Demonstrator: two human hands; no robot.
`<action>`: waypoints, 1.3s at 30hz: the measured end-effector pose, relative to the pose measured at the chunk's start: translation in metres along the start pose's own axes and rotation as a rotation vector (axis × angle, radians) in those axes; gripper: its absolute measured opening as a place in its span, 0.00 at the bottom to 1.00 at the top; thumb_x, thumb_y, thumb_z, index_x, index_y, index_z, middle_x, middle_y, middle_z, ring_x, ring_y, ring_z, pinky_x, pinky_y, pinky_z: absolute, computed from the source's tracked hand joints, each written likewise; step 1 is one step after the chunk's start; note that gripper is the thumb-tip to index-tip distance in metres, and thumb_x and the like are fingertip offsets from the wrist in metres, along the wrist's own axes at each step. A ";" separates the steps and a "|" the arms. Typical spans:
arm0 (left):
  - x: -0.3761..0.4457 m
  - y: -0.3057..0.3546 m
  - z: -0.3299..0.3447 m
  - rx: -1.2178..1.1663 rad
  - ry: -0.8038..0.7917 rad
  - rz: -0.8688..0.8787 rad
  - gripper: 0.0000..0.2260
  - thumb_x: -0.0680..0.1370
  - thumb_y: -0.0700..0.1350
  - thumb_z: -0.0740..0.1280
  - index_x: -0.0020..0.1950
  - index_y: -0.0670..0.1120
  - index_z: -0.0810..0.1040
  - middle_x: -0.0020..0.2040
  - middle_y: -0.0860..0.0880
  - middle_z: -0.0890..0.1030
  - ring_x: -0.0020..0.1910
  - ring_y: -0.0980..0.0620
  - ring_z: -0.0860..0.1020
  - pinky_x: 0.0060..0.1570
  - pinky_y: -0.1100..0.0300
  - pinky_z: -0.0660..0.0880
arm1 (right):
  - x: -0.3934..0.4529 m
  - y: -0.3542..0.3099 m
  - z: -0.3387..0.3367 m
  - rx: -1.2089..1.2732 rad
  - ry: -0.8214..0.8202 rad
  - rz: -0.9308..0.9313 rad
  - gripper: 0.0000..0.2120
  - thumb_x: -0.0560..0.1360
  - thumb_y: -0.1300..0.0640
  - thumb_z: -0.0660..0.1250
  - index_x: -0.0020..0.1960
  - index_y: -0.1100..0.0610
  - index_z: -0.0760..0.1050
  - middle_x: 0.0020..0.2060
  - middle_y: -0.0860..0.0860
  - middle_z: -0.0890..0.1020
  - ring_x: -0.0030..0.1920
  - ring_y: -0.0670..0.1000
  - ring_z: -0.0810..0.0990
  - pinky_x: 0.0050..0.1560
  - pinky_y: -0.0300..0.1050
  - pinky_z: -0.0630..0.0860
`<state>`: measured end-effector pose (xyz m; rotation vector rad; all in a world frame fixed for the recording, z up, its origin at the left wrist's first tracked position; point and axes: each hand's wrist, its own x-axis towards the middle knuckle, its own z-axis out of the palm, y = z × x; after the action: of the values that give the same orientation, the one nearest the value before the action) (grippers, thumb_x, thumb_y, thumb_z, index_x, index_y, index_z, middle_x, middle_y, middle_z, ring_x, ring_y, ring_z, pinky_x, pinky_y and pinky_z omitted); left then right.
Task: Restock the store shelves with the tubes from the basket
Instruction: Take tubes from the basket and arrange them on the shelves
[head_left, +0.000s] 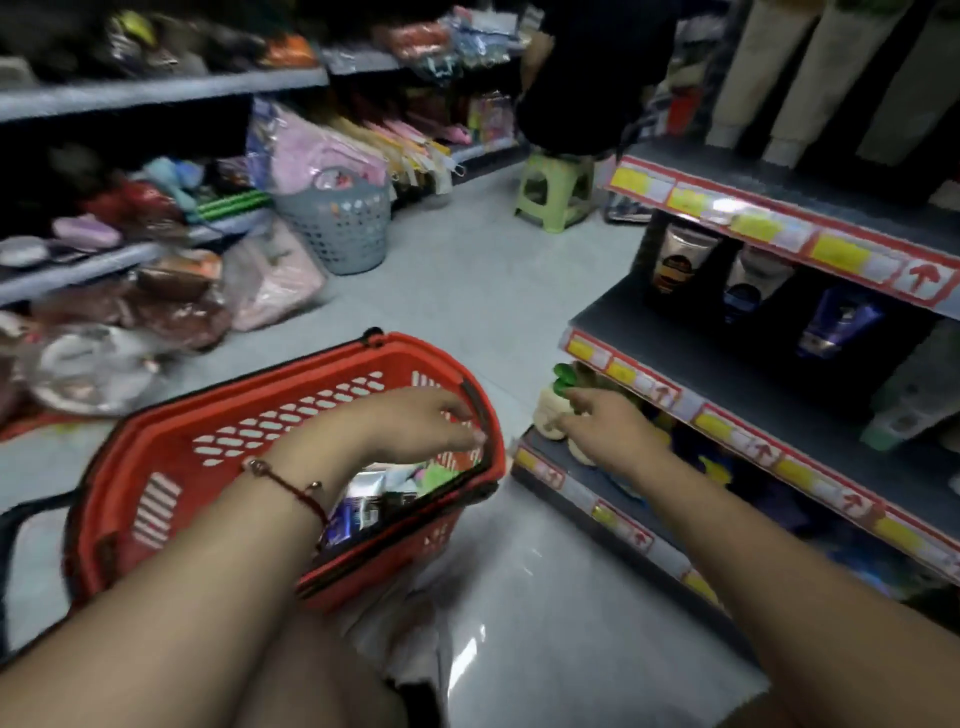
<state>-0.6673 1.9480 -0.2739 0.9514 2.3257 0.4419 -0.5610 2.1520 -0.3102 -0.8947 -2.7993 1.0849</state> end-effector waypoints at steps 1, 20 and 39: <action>-0.009 -0.012 -0.007 -0.004 0.009 -0.019 0.20 0.78 0.58 0.66 0.67 0.53 0.76 0.64 0.55 0.78 0.59 0.54 0.75 0.57 0.59 0.72 | 0.000 -0.016 0.011 -0.045 -0.082 -0.049 0.22 0.77 0.51 0.66 0.70 0.56 0.74 0.68 0.52 0.76 0.66 0.51 0.75 0.64 0.41 0.68; 0.106 -0.284 0.113 -0.143 -0.002 -0.566 0.14 0.78 0.53 0.64 0.59 0.46 0.74 0.58 0.43 0.81 0.55 0.43 0.79 0.50 0.57 0.74 | 0.160 -0.030 0.259 -0.952 -0.761 -0.380 0.27 0.75 0.57 0.64 0.74 0.54 0.66 0.71 0.54 0.71 0.70 0.57 0.70 0.68 0.47 0.69; 0.085 -0.275 0.129 -0.665 0.036 -0.659 0.18 0.73 0.59 0.71 0.35 0.47 0.73 0.28 0.50 0.74 0.24 0.53 0.70 0.26 0.64 0.63 | 0.162 -0.046 0.224 -0.810 -0.718 -0.323 0.17 0.77 0.47 0.66 0.60 0.58 0.77 0.53 0.54 0.80 0.49 0.53 0.77 0.45 0.42 0.69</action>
<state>-0.7809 1.8297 -0.5437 -0.1376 2.1227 0.8588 -0.7654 2.0700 -0.4824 0.0482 -3.8660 0.1911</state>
